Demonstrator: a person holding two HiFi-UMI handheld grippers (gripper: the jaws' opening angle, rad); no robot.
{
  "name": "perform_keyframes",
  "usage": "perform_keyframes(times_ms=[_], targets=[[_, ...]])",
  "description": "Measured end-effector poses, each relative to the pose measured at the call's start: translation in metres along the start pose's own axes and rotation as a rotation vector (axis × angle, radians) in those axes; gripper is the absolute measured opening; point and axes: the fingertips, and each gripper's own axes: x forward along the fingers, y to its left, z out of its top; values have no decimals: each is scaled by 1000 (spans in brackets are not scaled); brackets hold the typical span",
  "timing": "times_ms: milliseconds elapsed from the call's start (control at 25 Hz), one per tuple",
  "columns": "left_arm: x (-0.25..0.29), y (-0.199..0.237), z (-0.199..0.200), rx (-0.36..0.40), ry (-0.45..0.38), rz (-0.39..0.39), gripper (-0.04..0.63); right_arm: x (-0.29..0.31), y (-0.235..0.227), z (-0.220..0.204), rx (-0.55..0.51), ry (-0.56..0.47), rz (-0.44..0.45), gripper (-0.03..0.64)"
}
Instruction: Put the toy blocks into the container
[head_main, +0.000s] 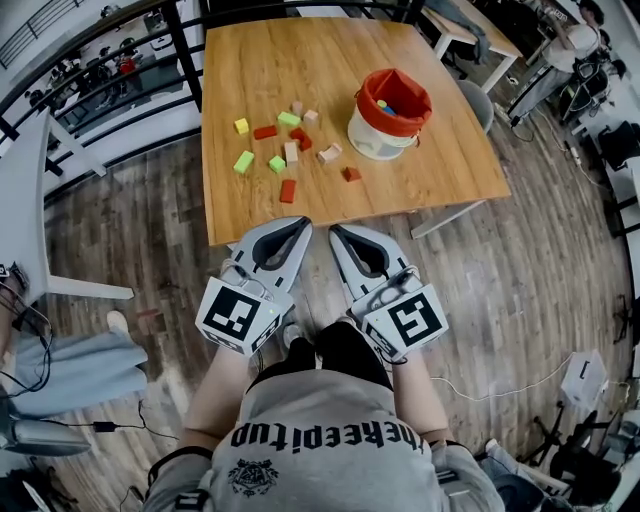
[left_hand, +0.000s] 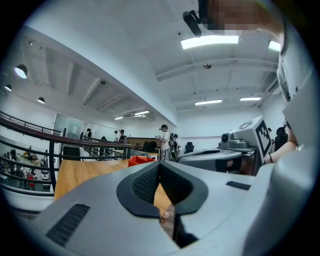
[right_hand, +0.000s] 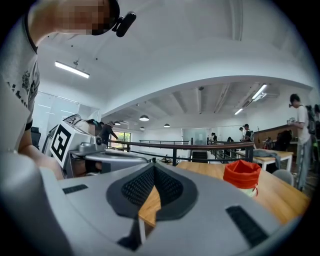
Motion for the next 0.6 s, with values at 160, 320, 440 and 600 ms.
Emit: perform_keyframes(times_ms=[160, 320, 440, 600], targets=[[6, 2, -1, 5, 3, -16, 14, 2, -5, -4, 7, 13, 3, 8], [15, 9, -5, 5, 5, -14, 14, 9, -15, -10, -23, 31, -8, 8], [23, 20, -6, 9, 13, 0, 14, 19, -26, -10, -12, 23, -4, 8], [33, 40, -5, 3, 16, 29, 14, 38, -39, -9, -8, 18, 19, 8]])
